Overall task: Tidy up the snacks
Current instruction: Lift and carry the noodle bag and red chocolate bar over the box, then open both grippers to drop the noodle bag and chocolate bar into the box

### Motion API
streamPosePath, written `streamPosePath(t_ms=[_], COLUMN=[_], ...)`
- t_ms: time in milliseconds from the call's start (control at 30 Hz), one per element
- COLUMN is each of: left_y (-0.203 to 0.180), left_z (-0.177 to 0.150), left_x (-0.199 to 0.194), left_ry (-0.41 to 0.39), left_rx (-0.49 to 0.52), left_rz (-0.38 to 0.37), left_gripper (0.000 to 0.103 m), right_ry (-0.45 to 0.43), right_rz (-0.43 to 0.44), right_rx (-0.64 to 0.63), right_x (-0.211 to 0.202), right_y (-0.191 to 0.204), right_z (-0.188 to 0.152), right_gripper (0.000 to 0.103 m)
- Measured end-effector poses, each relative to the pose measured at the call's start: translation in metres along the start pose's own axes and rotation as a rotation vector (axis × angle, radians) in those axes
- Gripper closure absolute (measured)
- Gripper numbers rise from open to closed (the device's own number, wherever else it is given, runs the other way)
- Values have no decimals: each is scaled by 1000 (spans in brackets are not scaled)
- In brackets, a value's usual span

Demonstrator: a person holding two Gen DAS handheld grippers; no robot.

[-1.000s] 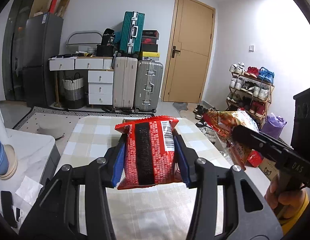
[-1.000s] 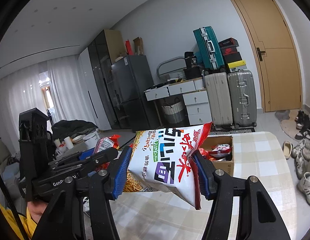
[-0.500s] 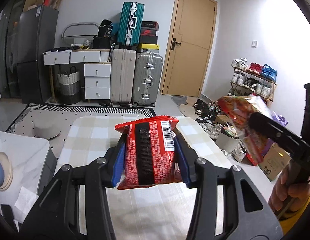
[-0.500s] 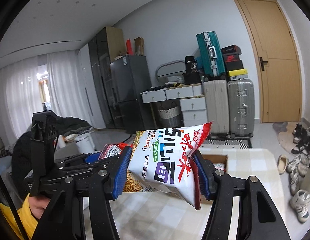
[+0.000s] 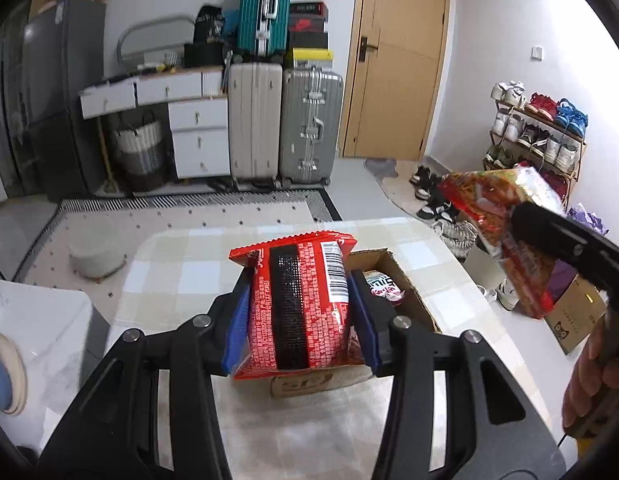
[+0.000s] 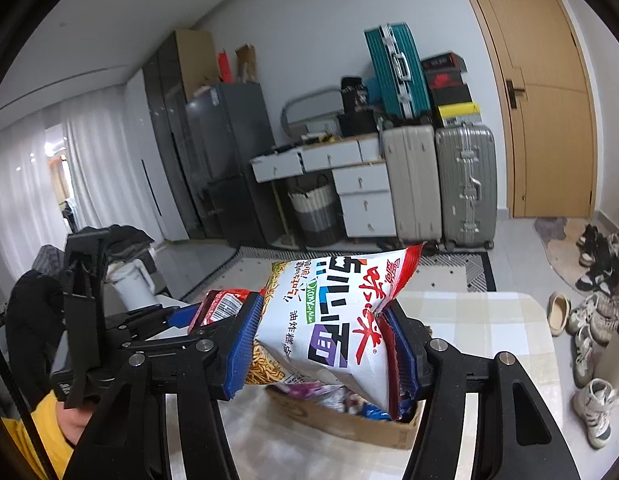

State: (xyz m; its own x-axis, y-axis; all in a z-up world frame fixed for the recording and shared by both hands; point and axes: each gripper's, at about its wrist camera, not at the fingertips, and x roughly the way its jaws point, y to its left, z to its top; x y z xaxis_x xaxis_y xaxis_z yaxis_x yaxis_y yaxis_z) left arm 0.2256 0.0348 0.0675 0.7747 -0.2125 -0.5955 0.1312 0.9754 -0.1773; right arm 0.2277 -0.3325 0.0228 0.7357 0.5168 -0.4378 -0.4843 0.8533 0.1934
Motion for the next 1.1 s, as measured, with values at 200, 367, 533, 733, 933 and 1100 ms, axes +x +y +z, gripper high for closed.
streamPosePath(t_ms=[200, 367, 533, 733, 933, 1100], left_y=[2, 2, 7, 12, 20, 29], left_z=[22, 30, 37, 40, 36, 34], left_x=[87, 150, 200, 244, 264, 263], left_ry=[80, 150, 197, 225, 233, 224], left_rx=[0, -2, -6, -1, -18, -26], left_rz=[6, -9, -22, -22, -30, -39], left_gripper=[60, 60, 60, 60, 60, 60], right_ry=[95, 167, 214, 243, 263, 283], right_rz=[-52, -82, -81, -77, -83, -79], right_rx=[11, 20, 20, 13, 5, 9], right_x=[61, 106, 131, 152, 164, 168], right_y=[-29, -55, -67, -73, -74, -73], right_z=[-5, -11, -24, -36, -39, -39], right_gripper=[44, 44, 44, 44, 44, 44])
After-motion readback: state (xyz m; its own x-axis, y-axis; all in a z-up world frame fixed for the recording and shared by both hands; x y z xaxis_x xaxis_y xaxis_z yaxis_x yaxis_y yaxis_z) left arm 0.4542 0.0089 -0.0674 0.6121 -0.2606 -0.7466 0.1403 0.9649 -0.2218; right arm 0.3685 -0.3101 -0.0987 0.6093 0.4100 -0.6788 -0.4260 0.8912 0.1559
